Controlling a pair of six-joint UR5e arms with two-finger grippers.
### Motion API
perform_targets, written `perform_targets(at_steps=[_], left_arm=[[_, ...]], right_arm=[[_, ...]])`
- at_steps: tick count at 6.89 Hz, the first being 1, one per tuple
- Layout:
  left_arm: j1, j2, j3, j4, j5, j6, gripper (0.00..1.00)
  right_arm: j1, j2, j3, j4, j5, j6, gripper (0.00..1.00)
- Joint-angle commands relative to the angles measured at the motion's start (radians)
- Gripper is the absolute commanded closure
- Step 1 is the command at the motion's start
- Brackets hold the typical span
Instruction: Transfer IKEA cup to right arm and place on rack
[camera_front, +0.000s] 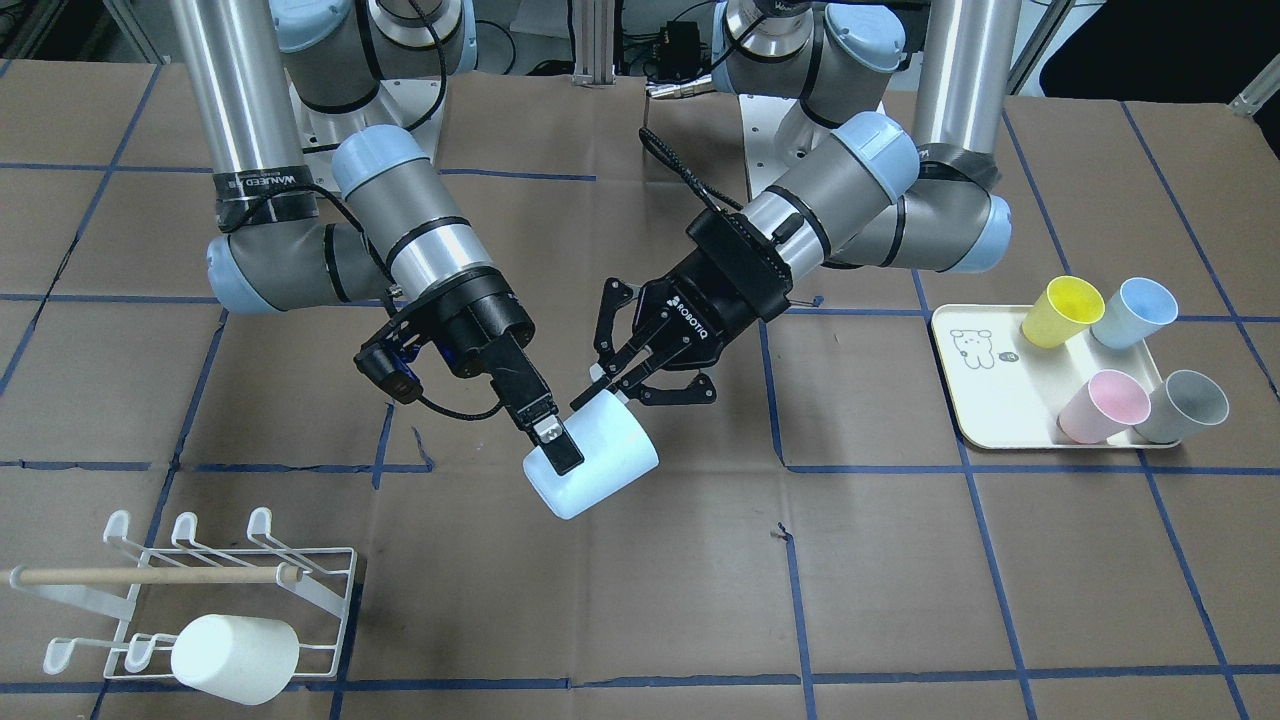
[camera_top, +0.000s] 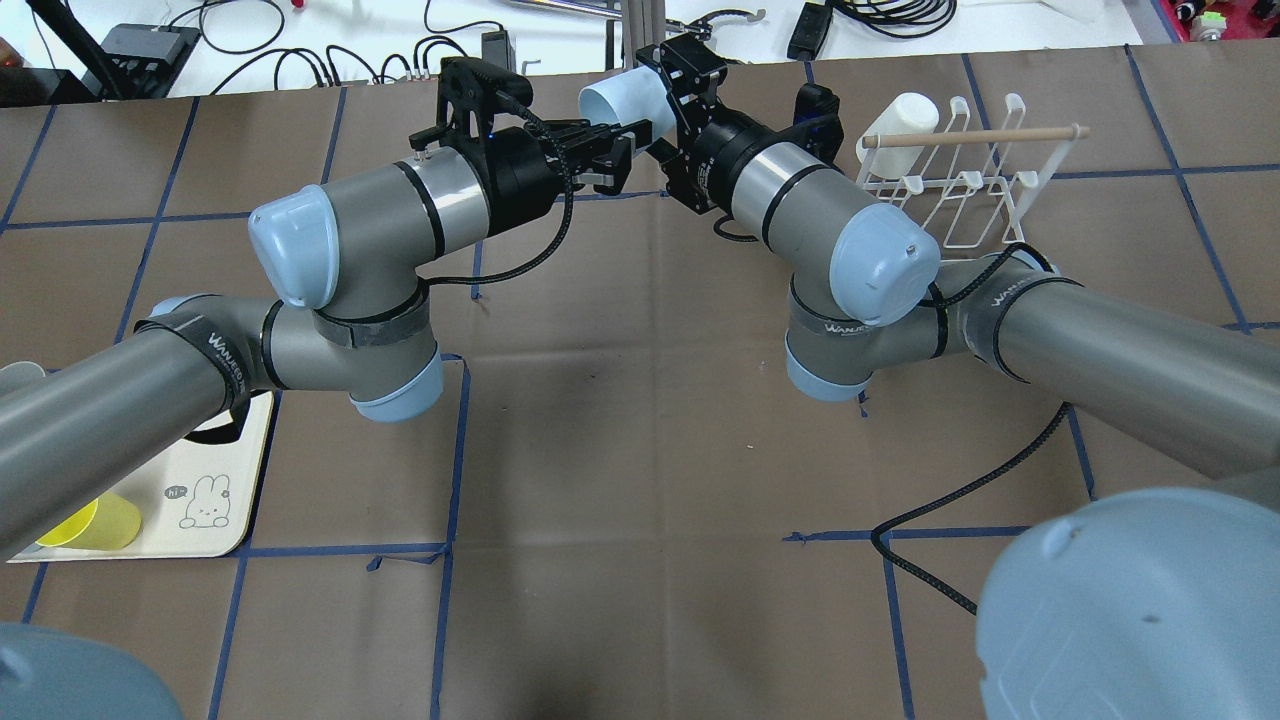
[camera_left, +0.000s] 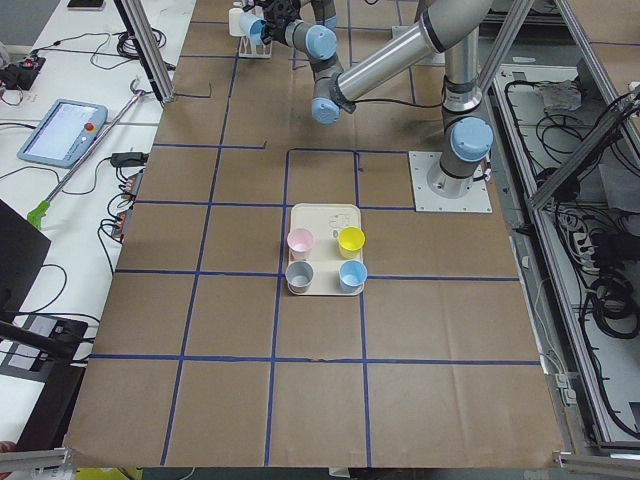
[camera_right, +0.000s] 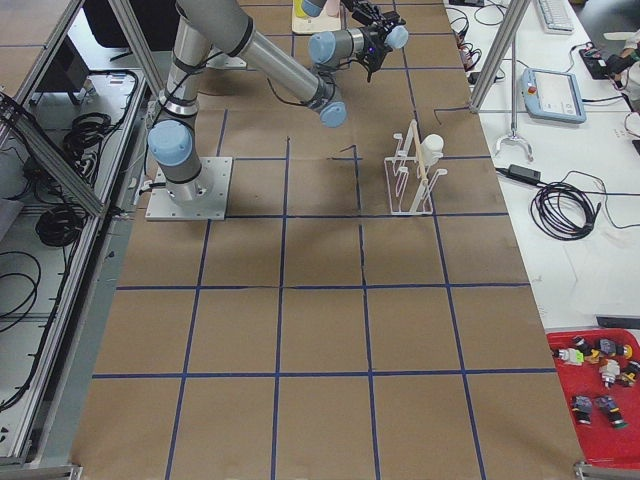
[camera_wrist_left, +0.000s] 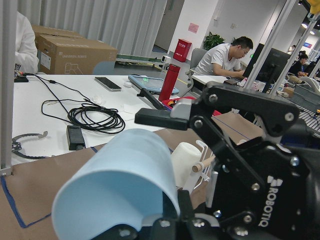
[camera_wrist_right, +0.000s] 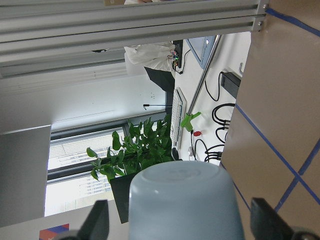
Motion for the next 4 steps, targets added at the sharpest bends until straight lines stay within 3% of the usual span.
perform_targets(at_steps=[1, 2, 4], left_arm=[[-0.001, 0.001, 0.005, 0.001, 0.001, -0.025, 0.97], [-0.001, 0.001, 0.005, 0.001, 0.001, -0.025, 0.97], [-0.001, 0.001, 0.005, 0.001, 0.001, -0.027, 0.96]], right_arm=[[0.002, 0.018, -0.021, 0.000, 0.001, 0.001, 0.01], [0.002, 0.019, -0.022, 0.000, 0.001, -0.001, 0.01], [0.002, 0.018, -0.022, 0.000, 0.004, -0.003, 0.15]])
